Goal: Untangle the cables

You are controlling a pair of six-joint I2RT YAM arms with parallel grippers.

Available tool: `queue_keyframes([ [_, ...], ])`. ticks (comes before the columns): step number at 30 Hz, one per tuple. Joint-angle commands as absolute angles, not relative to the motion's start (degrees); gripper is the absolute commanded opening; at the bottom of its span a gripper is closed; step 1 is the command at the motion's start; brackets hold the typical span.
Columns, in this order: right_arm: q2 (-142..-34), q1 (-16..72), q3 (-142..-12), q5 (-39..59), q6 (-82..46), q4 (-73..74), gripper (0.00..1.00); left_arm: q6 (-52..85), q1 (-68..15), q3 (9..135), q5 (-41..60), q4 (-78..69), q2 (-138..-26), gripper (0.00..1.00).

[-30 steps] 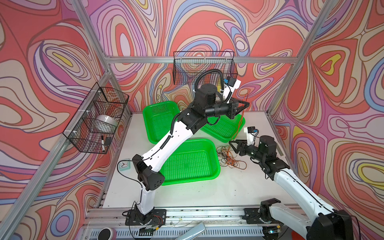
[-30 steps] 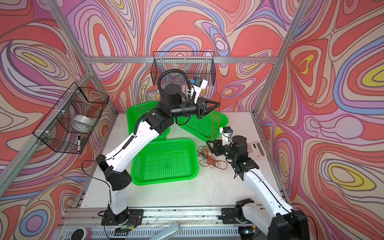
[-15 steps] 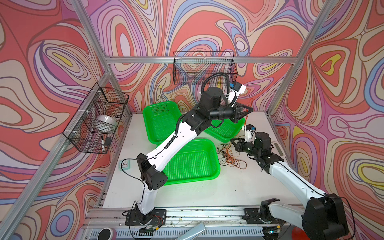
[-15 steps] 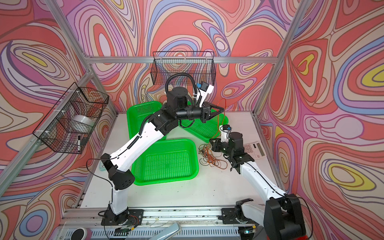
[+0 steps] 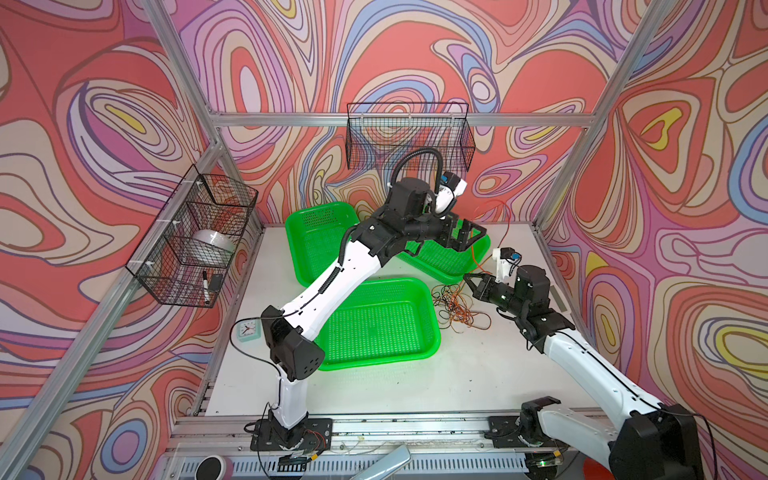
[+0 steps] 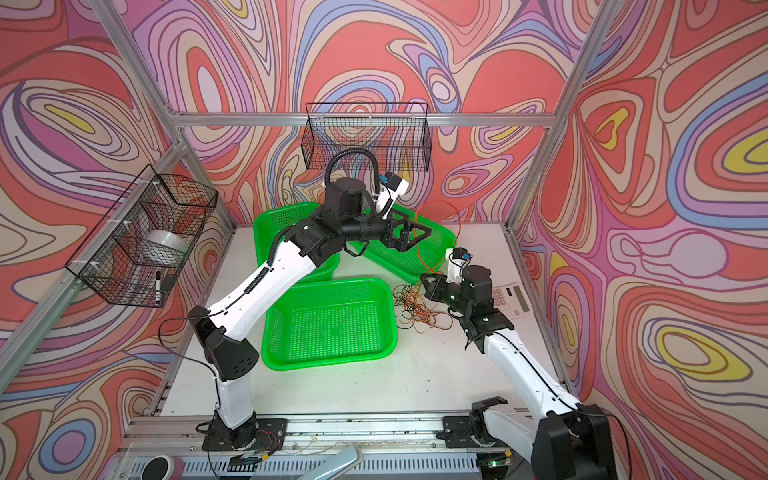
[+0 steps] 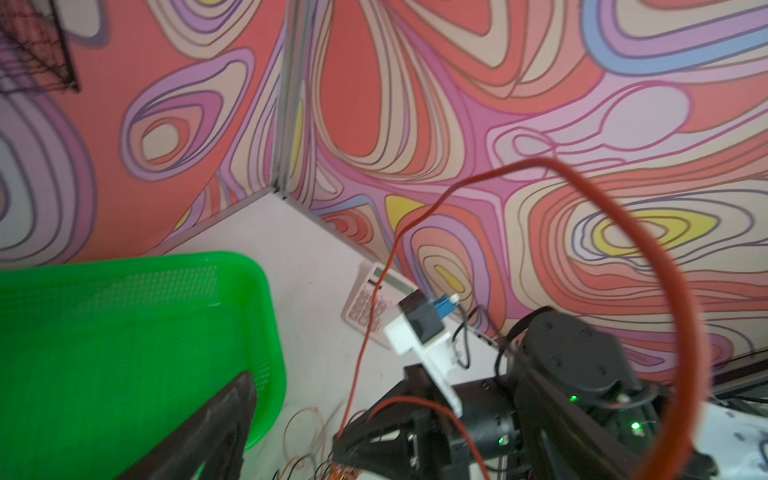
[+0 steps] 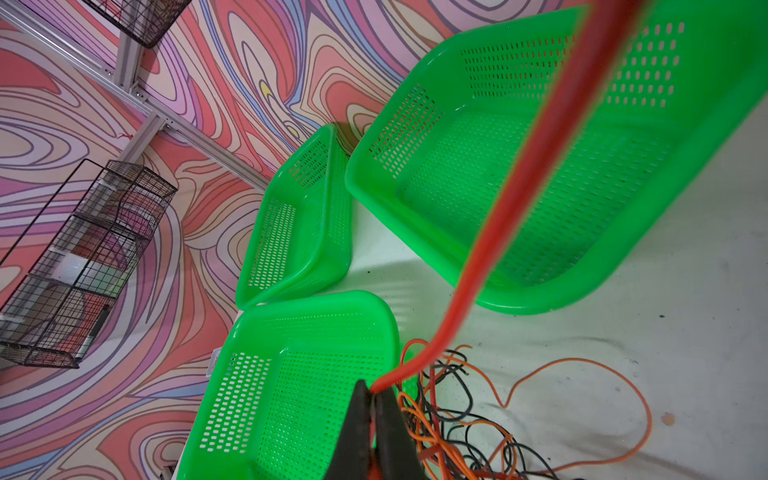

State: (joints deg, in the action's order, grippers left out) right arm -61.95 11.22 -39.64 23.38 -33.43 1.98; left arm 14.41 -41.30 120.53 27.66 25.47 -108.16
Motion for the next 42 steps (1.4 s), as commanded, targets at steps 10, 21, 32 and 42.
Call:
queue_keyframes([
  [10, -59.9, 9.4, -43.4, 25.2, -35.2, 1.4, 0.0, 14.4, -35.1, 95.4, 21.8, 20.3, -94.8, 1.0],
  [21, -58.2, 7.5, -41.1, 27.0, -39.7, 6.8, 0.0, 16.0, -33.5, 89.4, 19.8, 19.5, -93.5, 1.0],
  [32, -54.1, 6.6, -36.8, 34.2, -39.2, 18.3, 0.0, 20.0, -26.4, 81.1, 20.8, 11.6, -89.7, 0.9],
  [42, -52.4, 6.6, -34.5, 39.2, -35.1, 23.0, 0.0, 17.8, -28.3, 86.9, 32.8, 11.0, -99.3, 0.94],
])
